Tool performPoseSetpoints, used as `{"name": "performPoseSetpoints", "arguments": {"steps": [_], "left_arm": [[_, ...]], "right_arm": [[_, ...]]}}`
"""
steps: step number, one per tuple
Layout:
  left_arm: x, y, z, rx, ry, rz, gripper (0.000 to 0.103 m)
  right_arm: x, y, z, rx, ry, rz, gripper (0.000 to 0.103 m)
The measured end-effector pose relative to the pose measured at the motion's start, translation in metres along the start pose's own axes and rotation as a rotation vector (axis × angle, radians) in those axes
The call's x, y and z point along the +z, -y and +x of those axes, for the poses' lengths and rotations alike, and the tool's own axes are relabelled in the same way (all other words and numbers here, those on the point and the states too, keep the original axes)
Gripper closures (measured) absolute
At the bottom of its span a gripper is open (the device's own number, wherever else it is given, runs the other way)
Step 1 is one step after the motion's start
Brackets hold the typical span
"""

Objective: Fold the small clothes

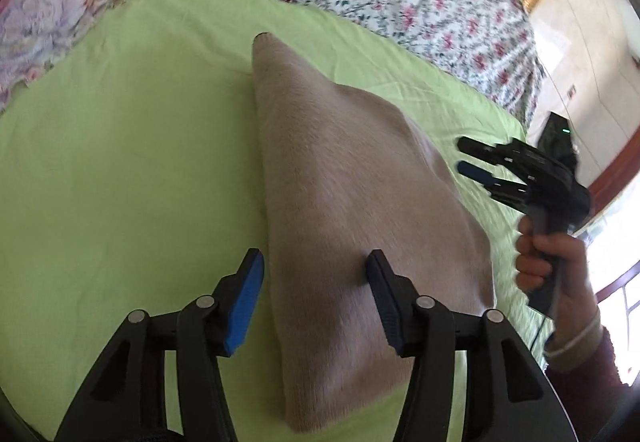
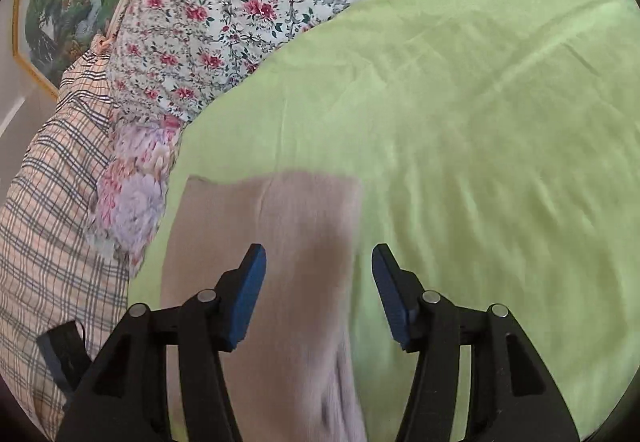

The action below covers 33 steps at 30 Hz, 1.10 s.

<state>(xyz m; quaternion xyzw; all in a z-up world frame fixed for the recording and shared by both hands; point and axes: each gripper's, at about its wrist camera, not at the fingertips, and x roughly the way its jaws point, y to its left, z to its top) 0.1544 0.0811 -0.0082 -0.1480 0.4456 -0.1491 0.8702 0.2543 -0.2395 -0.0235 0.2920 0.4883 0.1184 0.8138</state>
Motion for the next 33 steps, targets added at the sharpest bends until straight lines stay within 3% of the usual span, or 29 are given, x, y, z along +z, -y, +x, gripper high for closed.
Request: {"name": "performPoseSetpoints", "arguments": {"steps": [1,3,7,11,17,20,24,28,33], "left_arm": [[0.002,-0.001,0.004,0.004,-0.005,-0.005,0.046],[0.004,-0.002,0.009,0.012,-0.015,-0.011,0.045],[0.002,-0.003,0.014,0.007,-0.022,-0.012,0.042],[0.000,-0.009,0.025,-0.005,-0.051,-0.047,0.037],[-0.002,-0.004,0.022,0.031,-0.039,-0.028,0.037],[-0.003,-0.006,0.019,0.023,-0.035,-0.046,0.037],[-0.006,-0.006,0.018,0.031,-0.030,-0.051,0.037],[-0.006,-0.006,0.019,0.032,-0.034,-0.050,0.036],[-0.009,0.000,0.011,0.059,-0.027,-0.023,0.036]], "right_arm": [[0.006,0.005,0.014,-0.004,-0.038,0.017,0.047],[0.009,0.006,0.032,-0.029,-0.089,0.000,0.095],[0.001,-0.007,0.004,-0.094,0.042,-0.066,0.095],[-0.009,0.004,0.037,-0.167,-0.050,-0.075,0.095],[-0.013,-0.005,-0.007,-0.154,0.029,-0.047,0.090],[-0.031,-0.025,-0.045,-0.067,0.080,-0.081,0.090],[-0.073,-0.052,-0.065,0.004,0.038,-0.168,0.090],[-0.100,-0.039,-0.024,-0.136,-0.101,-0.196,0.092],[-0.108,-0.035,-0.035,-0.116,-0.056,-0.161,0.094]]}}
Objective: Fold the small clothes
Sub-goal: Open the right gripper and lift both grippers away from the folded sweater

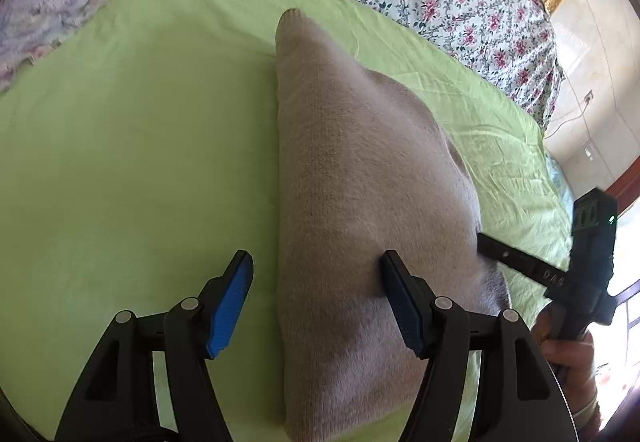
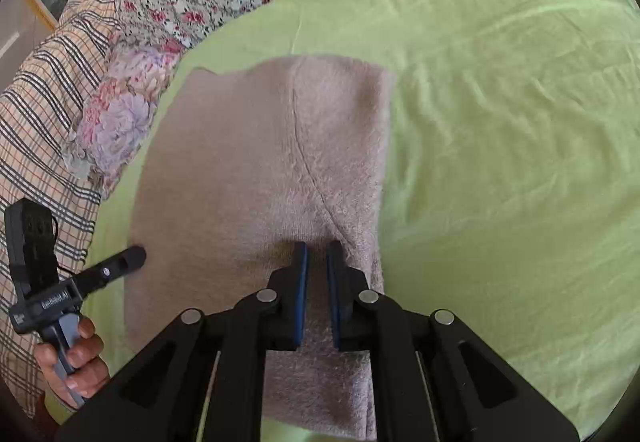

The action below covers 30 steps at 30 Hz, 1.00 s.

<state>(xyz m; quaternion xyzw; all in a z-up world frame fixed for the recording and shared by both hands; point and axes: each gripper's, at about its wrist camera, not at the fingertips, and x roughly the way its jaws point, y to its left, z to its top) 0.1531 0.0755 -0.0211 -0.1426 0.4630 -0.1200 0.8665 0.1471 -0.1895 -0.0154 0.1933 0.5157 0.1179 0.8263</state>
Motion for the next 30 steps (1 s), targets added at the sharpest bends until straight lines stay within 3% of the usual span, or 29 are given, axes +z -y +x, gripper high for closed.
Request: {"name": "performPoseSetpoints", "arguments": {"steps": [11,22,26,29,30], "left_arm": [[-0.038,-0.002,-0.026,0.033,-0.012,0.003,0.038],[-0.066,-0.010,-0.030,0.067,-0.043,0.027,0.038],[-0.068,-0.012,-0.028,0.072,-0.048,0.028,0.038],[-0.066,-0.012,-0.024,0.081,-0.056,0.031,0.038],[-0.067,-0.012,-0.024,0.088,-0.060,0.033,0.038]], "right_arm": [[-0.038,-0.026,-0.055,0.023,0.057,-0.026,0.090],[-0.071,-0.017,-0.067,-0.016,0.063,0.004,0.089],[-0.072,-0.007,-0.058,-0.043,0.063,0.030,0.064],[-0.073,-0.005,-0.043,-0.027,0.027,0.025,0.064],[-0.074,-0.004,-0.037,-0.036,0.008,0.023,0.072]]}}
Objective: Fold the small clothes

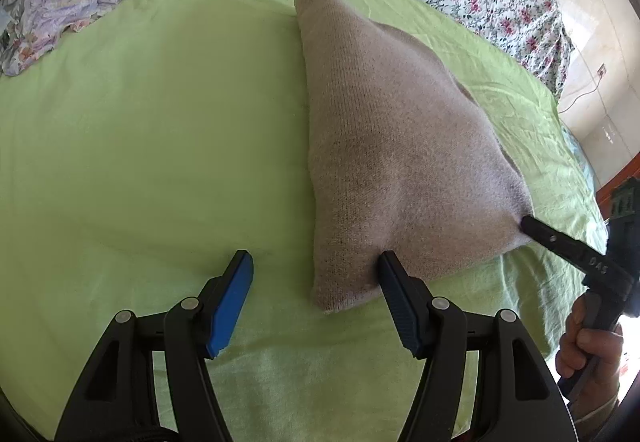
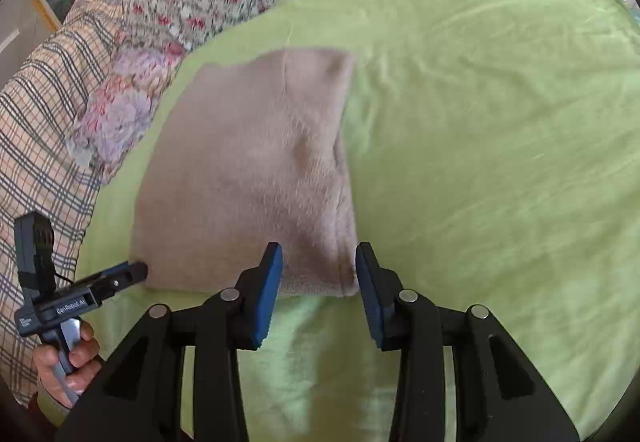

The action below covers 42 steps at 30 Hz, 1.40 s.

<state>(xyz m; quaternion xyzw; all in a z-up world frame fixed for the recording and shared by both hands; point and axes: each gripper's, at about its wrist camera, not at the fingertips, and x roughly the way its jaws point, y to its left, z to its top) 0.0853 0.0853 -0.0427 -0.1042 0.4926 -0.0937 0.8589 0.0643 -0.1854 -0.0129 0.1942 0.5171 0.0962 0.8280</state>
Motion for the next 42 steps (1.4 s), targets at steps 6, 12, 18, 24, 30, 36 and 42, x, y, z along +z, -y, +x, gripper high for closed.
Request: {"name": "performPoseSetpoints", "arguments": {"steps": [6,12,18,24,30,36,42], "left_arm": [[0.000,0.003,0.004,0.024,-0.017,0.007,0.036],[-0.002,0.014,0.007,0.071,-0.022,0.051,0.033],[-0.004,0.011,-0.002,0.047,-0.030,0.030,0.034],[-0.017,0.021,-0.022,0.097,-0.007,0.076,0.034],[-0.038,0.037,-0.047,0.145,0.043,0.141,0.024],[-0.056,0.053,-0.066,0.234,0.102,0.208,0.020],[-0.058,0.054,-0.066,0.251,0.108,0.214,0.019]], "right_arm": [[0.001,0.006,-0.005,-0.069,0.021,-0.038,0.095],[0.001,0.009,0.002,-0.081,-0.008,-0.022,0.093],[0.002,0.013,-0.029,-0.056,0.037,0.025,0.089],[-0.007,-0.008,-0.061,0.007,0.120,-0.038,0.046],[-0.026,-0.032,-0.064,0.052,0.085,-0.151,0.039],[-0.045,-0.049,-0.061,0.060,0.034,-0.255,0.021],[-0.049,-0.053,-0.055,0.042,0.025,-0.295,0.019]]}}
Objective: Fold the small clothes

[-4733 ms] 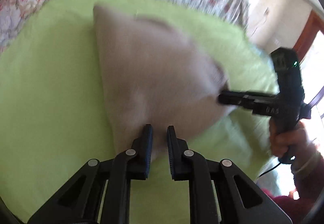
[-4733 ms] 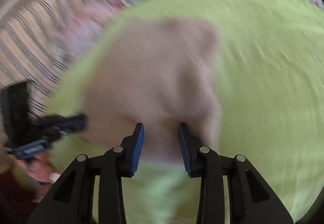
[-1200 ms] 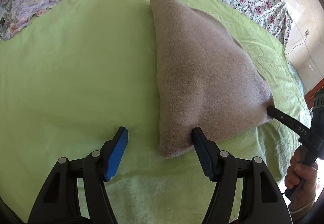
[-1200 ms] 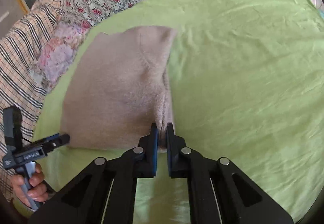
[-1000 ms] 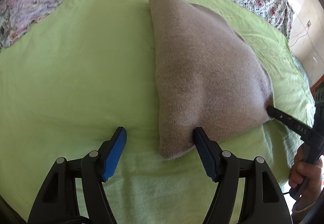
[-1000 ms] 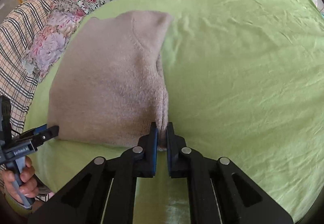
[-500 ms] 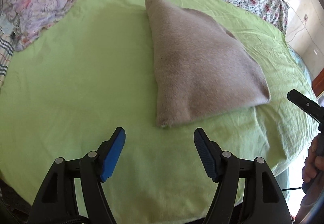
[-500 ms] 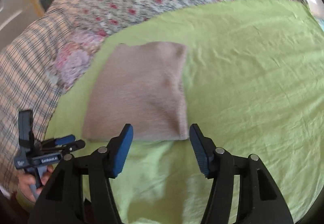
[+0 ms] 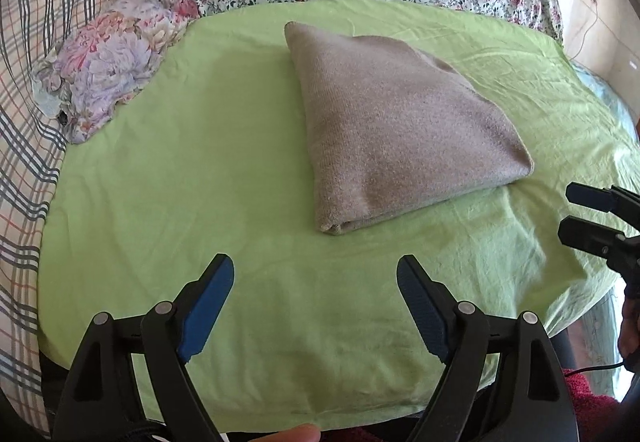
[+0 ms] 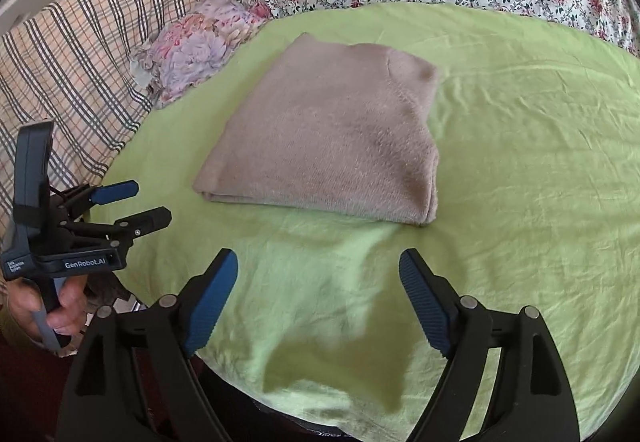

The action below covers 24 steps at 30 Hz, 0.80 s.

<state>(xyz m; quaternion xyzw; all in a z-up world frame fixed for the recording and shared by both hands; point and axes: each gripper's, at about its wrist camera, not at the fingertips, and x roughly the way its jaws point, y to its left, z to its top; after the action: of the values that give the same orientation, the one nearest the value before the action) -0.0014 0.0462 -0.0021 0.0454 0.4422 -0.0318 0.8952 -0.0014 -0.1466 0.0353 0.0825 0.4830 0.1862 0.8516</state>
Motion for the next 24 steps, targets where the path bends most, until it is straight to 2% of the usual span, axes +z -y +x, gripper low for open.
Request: {"name": "performPoseSetpoints", "arguments": {"steps": [9,17,24], "left_arm": [[0.020,-0.004,0.012,0.037,-0.024,0.022,0.018],[0.046,0.003,0.022,0.105,-0.025,0.072,0.017],[0.061,0.004,0.027,0.117,-0.018,0.080,0.016]], "right_arm": [[0.015,0.002,0.011,-0.021,-0.009,-0.007,0.018],[0.035,0.010,0.025,-0.013,-0.059,0.018,0.017],[0.056,0.012,0.022,-0.021,-0.037,-0.017,0.017]]}}
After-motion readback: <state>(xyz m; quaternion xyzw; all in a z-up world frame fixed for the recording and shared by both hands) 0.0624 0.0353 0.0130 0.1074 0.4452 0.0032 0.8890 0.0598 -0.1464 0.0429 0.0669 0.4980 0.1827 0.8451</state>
